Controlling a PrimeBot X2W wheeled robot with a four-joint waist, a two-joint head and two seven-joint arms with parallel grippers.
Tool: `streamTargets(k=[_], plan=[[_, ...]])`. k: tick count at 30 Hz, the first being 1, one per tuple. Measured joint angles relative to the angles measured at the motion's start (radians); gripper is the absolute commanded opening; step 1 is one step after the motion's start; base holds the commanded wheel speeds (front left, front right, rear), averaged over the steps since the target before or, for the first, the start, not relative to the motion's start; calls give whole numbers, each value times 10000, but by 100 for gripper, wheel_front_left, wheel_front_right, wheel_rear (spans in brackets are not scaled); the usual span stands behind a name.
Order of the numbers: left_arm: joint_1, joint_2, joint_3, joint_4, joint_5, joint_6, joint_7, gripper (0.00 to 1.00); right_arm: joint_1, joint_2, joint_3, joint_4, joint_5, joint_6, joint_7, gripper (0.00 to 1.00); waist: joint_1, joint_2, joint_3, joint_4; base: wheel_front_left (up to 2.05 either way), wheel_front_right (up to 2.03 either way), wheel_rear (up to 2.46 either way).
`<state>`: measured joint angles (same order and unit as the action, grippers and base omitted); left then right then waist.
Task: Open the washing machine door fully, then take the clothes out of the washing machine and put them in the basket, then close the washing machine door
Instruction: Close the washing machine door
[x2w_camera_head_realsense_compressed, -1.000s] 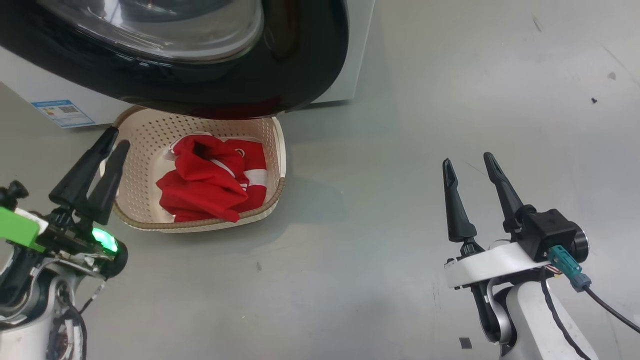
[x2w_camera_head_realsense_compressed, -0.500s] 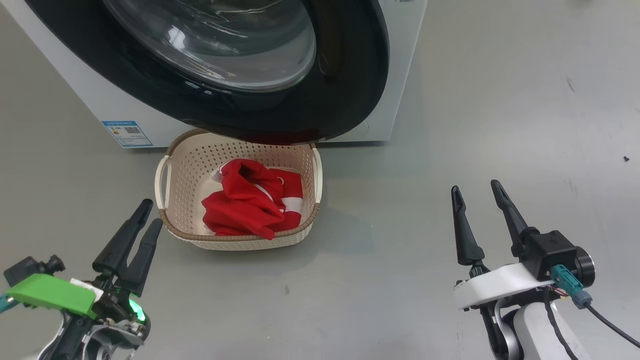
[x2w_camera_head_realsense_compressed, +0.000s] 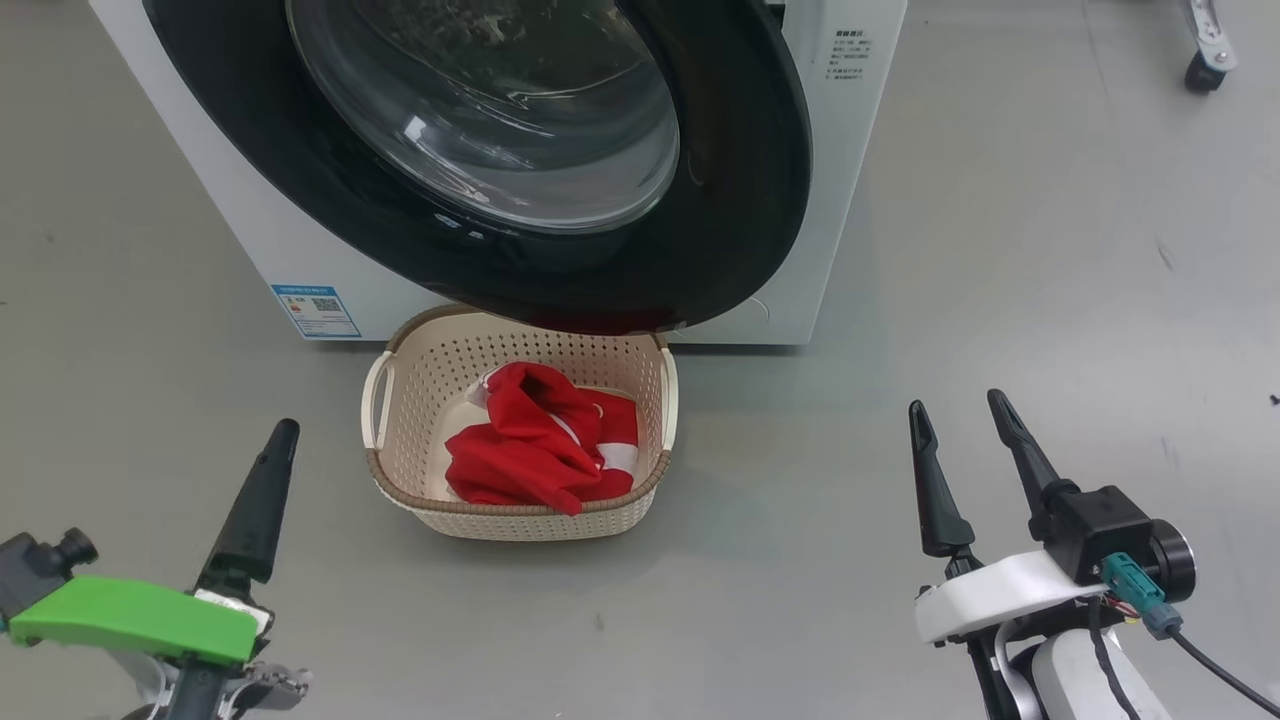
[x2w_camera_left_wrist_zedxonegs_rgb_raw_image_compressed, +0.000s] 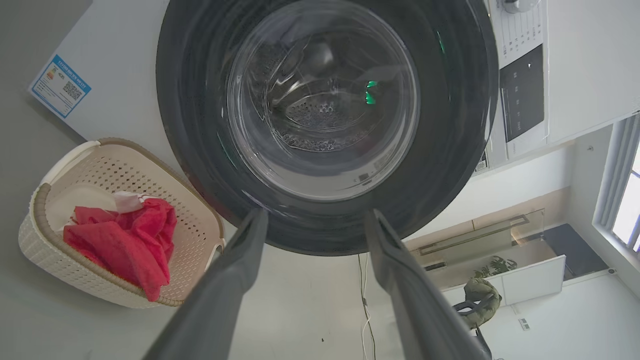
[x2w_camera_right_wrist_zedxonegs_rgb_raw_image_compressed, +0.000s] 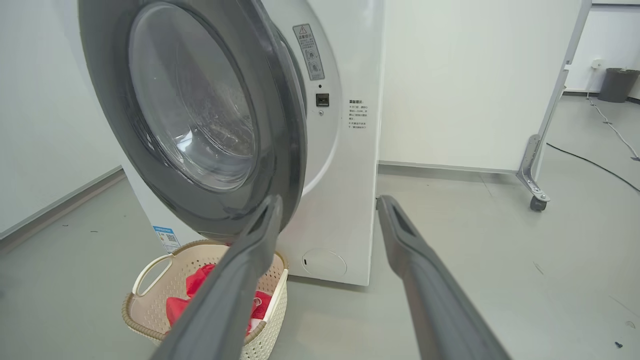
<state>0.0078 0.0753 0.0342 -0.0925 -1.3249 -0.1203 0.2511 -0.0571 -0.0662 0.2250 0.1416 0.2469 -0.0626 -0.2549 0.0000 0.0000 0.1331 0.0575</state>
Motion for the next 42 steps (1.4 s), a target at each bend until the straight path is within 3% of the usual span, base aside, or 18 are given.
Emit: streamTargets(k=[5,16,22,27,33,42], plan=[[22,151,-380,-387,1632,0,-1009,100,94,-21,-63,4,-81,0,0,100,0,0,-267,36,0,0,0],[443,1402,-1001,-610,6550,25,-2963,100,380,-96,-238,-54,-123,0,0,100,0,0,-800,15,0,0,0],[815,1707,-1580,-525,8565,763,-3369,100,662,-100,-299,-98,-155,0,0,100,0,0,-980,-19,0,0,0],[1362,1672,-2180,-38,9482,1279,-3482,100,1036,-59,-286,2,-153,0,0,100,0,0,-1158,-40,0,0,0],[1848,1287,-2387,414,9793,1946,-3593,100,1511,12,-232,117,-146,-2,0,100,0,0,-1339,-72,0,0,0],[1867,905,-2360,704,9856,2134,-3908,100,1654,33,-267,119,-148,-12,0,100,0,0,-1406,-104,0,0,0]])
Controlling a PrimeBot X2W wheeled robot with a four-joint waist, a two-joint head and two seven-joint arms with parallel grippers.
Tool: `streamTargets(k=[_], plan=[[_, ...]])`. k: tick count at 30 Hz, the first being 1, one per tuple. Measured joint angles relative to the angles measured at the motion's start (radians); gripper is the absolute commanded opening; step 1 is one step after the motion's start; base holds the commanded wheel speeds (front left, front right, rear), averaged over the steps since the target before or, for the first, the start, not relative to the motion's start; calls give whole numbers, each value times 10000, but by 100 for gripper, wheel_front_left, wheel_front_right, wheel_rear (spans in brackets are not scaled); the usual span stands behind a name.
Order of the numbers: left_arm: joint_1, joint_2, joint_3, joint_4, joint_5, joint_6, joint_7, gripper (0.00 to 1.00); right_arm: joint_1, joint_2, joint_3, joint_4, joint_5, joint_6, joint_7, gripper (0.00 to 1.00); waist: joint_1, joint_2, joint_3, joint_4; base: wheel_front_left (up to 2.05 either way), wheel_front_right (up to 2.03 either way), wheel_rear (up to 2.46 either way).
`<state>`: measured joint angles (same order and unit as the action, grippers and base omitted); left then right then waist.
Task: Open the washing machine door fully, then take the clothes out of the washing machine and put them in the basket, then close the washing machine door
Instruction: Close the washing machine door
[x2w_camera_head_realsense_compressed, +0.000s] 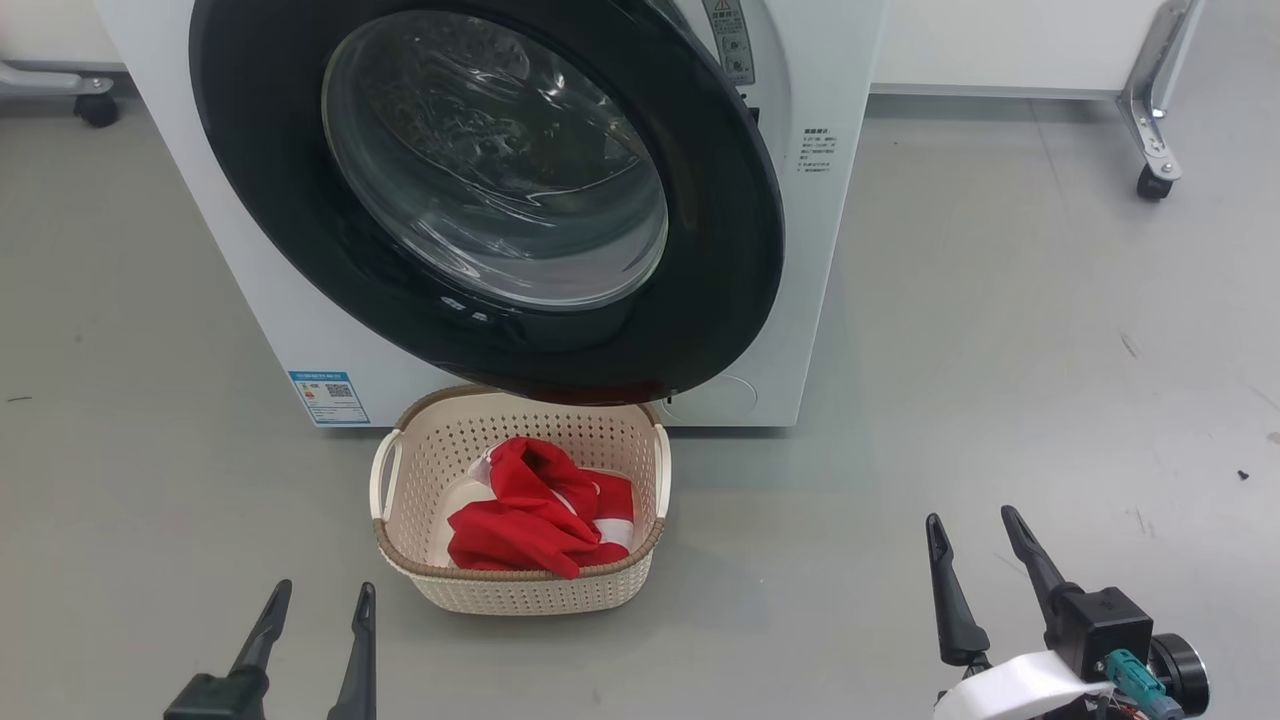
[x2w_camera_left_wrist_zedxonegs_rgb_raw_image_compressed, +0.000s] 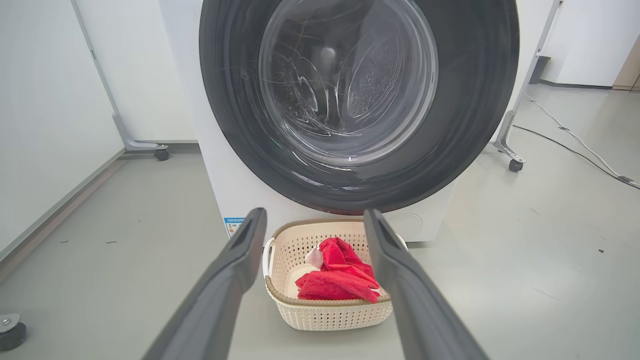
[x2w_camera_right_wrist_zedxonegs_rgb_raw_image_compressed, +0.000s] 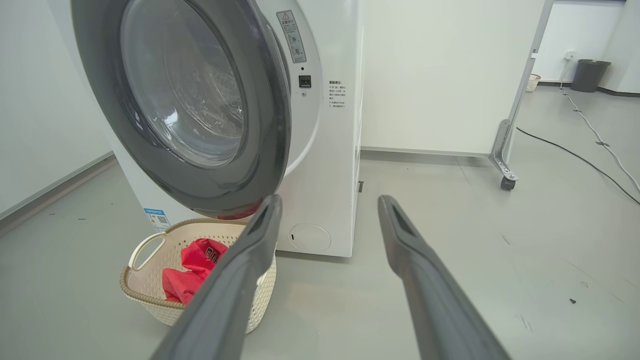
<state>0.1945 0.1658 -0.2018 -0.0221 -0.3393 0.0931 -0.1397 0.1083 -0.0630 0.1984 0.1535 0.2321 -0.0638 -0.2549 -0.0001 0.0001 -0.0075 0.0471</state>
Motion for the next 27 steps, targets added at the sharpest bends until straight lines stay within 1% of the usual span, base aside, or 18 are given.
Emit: streamTargets(k=[7,11,12,14,15,16,17,27], plan=[[0,-242,19,111,65,33,-127,100,39,10,-2,-6,0,0,0,100,0,0,-19,-7,0,0,0],[0,-251,17,161,140,75,-201,100,40,13,-6,-17,0,0,0,100,0,0,-25,3,0,0,0],[0,-259,17,171,161,75,-201,100,41,13,-8,-19,0,0,0,98,0,0,-25,7,0,0,0],[0,-282,17,196,176,77,-205,100,41,15,-13,-27,0,0,0,82,0,0,-25,16,0,0,0],[0,-284,15,201,221,77,-222,100,42,17,-17,-29,0,0,0,40,0,0,-24,21,0,0,0],[0,-286,15,207,247,77,-261,100,43,17,-19,-29,0,0,0,2,0,0,-23,26,0,0,0],[0,-290,15,211,247,79,-291,100,43,19,-19,-29,0,0,0,0,0,0,-21,30,0,0,0],[-9,-336,-35,332,476,109,-301,100,45,13,-31,-31,-2,8,0,0,0,0,43,131,0,0,0]])
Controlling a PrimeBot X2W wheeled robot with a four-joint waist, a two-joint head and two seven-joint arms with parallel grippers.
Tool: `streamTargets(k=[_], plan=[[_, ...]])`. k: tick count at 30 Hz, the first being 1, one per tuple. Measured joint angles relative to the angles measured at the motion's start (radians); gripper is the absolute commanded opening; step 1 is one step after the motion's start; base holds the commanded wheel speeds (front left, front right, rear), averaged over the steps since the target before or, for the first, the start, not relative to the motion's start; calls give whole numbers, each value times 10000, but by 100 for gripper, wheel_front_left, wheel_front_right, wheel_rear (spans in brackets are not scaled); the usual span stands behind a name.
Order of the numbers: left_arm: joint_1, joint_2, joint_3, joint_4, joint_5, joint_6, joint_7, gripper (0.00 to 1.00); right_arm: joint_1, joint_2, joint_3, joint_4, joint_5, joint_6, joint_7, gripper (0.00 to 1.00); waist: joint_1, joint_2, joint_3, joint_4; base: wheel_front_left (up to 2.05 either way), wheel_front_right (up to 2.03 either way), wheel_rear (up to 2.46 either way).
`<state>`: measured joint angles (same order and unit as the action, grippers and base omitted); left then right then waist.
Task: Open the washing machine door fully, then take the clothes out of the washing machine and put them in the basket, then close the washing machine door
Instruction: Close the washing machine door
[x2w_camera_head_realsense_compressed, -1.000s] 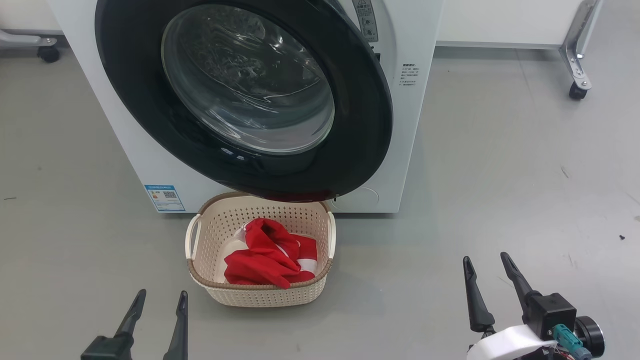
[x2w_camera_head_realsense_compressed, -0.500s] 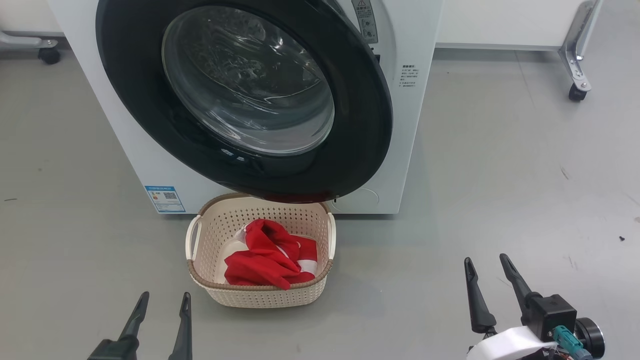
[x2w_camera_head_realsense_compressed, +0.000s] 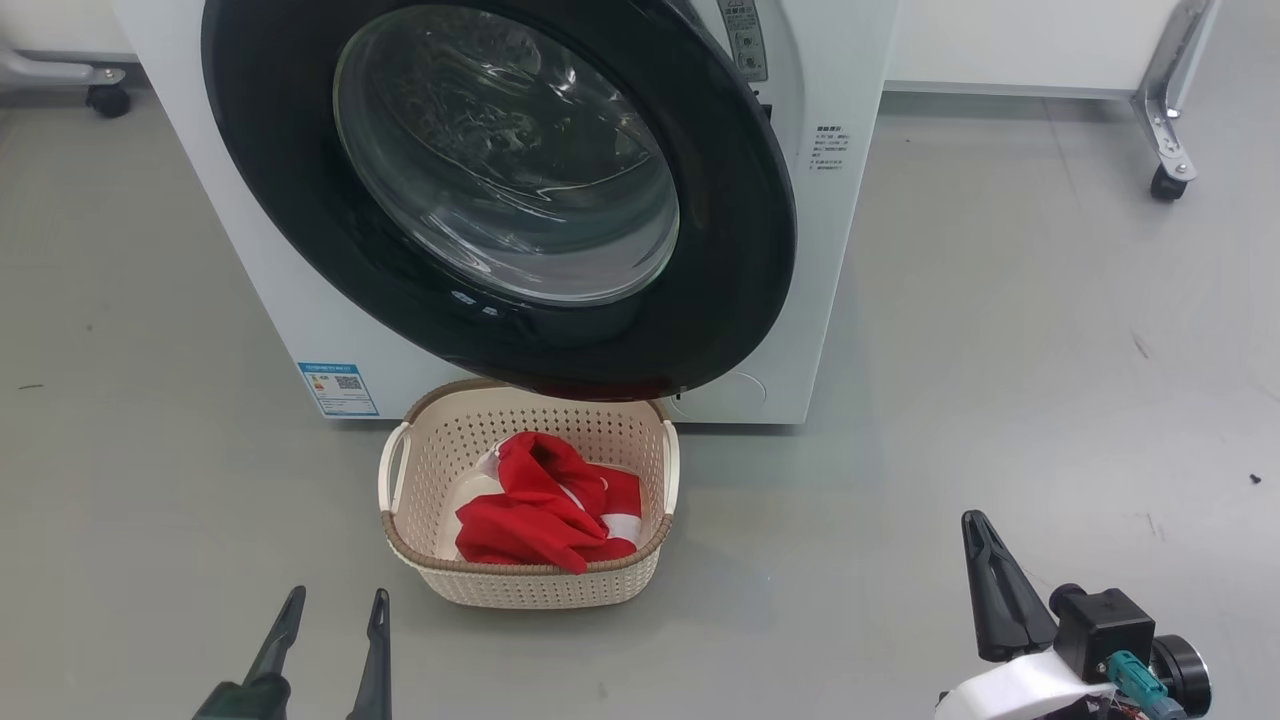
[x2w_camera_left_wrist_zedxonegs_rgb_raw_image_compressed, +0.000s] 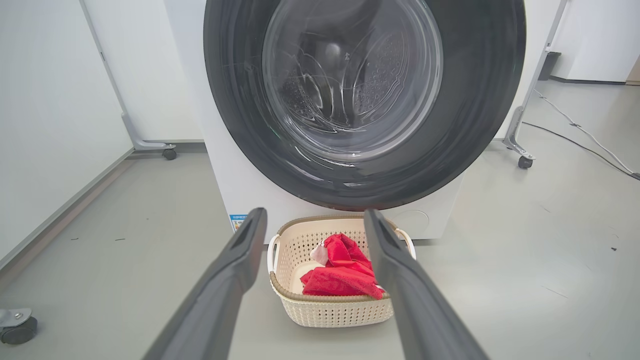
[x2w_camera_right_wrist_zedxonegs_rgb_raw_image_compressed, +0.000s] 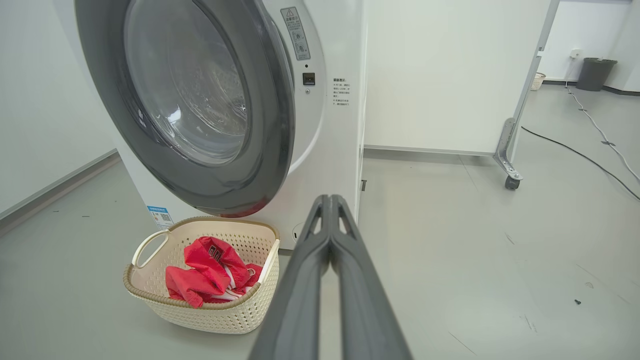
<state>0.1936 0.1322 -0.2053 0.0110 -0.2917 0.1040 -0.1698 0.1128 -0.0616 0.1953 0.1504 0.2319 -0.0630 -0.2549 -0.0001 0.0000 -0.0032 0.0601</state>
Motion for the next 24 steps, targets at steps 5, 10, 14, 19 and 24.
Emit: streamTargets(k=[5,10,14,19,24], plan=[[-49,-61,-71,-12,82,8,-2,100,-60,-65,10,-33,-46,100,0,0,0,0,142,163,0,0,0],[-131,-221,-86,-142,96,23,-90,100,-557,-345,198,-38,-272,384,0,0,0,0,381,363,0,0,0],[-365,-261,-84,-228,96,50,-171,100,-1218,-558,332,17,-437,621,25,0,0,0,651,560,0,0,0],[-600,-293,-123,-337,100,50,-224,100,-2273,-790,447,128,-587,911,222,0,0,0,1074,833,0,0,0],[-1010,-376,-259,-378,111,50,-267,100,-3531,-938,460,284,-683,1068,403,0,1,0,1549,1137,0,0,0]])
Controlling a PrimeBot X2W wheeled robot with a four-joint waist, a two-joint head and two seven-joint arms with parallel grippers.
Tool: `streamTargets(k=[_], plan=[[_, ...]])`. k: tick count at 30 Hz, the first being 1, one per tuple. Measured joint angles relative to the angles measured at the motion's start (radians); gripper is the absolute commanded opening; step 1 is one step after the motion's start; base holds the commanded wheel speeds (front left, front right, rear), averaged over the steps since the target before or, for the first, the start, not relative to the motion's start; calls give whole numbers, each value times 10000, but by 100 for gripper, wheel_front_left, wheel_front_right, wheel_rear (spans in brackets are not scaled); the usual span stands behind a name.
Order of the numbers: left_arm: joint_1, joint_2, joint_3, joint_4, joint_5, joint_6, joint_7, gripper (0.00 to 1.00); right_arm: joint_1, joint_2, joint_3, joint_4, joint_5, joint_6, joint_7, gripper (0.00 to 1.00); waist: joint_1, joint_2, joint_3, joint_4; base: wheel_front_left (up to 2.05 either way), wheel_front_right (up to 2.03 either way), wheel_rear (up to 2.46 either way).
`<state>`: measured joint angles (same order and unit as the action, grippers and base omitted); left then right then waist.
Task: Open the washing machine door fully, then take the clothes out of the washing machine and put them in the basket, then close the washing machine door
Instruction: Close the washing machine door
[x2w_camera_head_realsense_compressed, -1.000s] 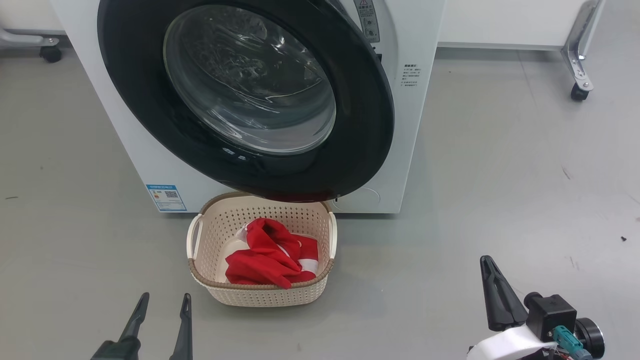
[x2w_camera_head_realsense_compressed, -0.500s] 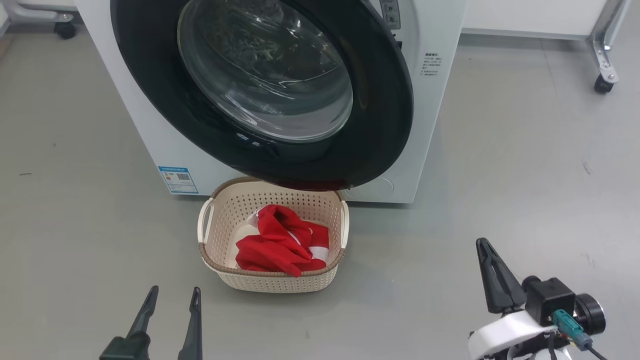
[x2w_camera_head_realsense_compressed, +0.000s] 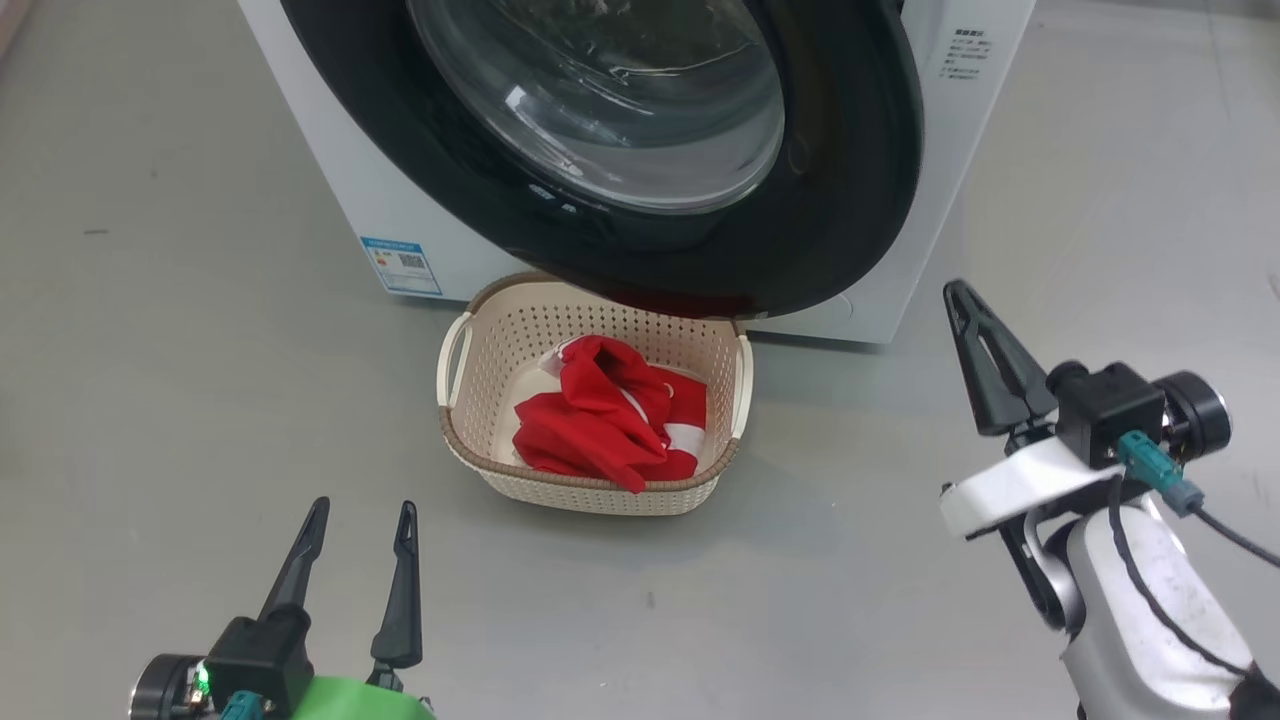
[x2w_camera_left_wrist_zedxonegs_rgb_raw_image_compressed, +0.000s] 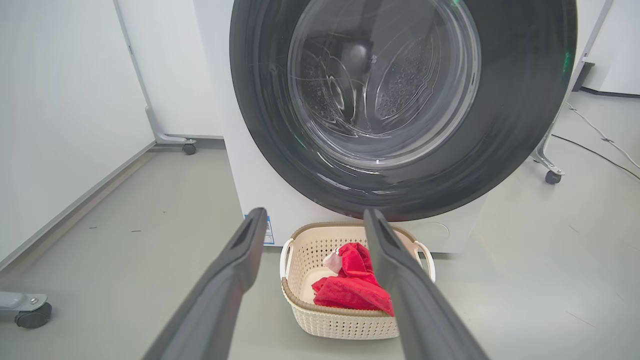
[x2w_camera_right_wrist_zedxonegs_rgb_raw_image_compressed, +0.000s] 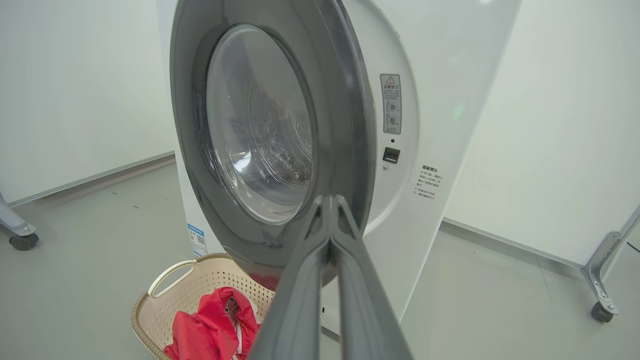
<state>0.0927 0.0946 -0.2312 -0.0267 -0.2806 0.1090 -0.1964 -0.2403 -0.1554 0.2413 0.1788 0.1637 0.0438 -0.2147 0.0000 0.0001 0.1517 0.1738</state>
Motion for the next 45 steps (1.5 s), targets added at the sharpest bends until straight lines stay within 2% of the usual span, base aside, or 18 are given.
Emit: streamTargets(k=[11,22,45], plan=[[-583,-211,-280,161,-79,-13,-207,100,-2387,-115,36,909,-111,330,345,0,0,0,912,800,0,0,0],[-966,-355,-587,537,-113,-188,-336,100,-3777,-255,-387,2209,13,372,347,0,0,0,1379,1425,0,0,0],[-1537,-441,-802,738,-184,-284,-441,100,-5804,-579,-920,3797,276,433,347,0,0,-1,2170,1659,0,0,0]])
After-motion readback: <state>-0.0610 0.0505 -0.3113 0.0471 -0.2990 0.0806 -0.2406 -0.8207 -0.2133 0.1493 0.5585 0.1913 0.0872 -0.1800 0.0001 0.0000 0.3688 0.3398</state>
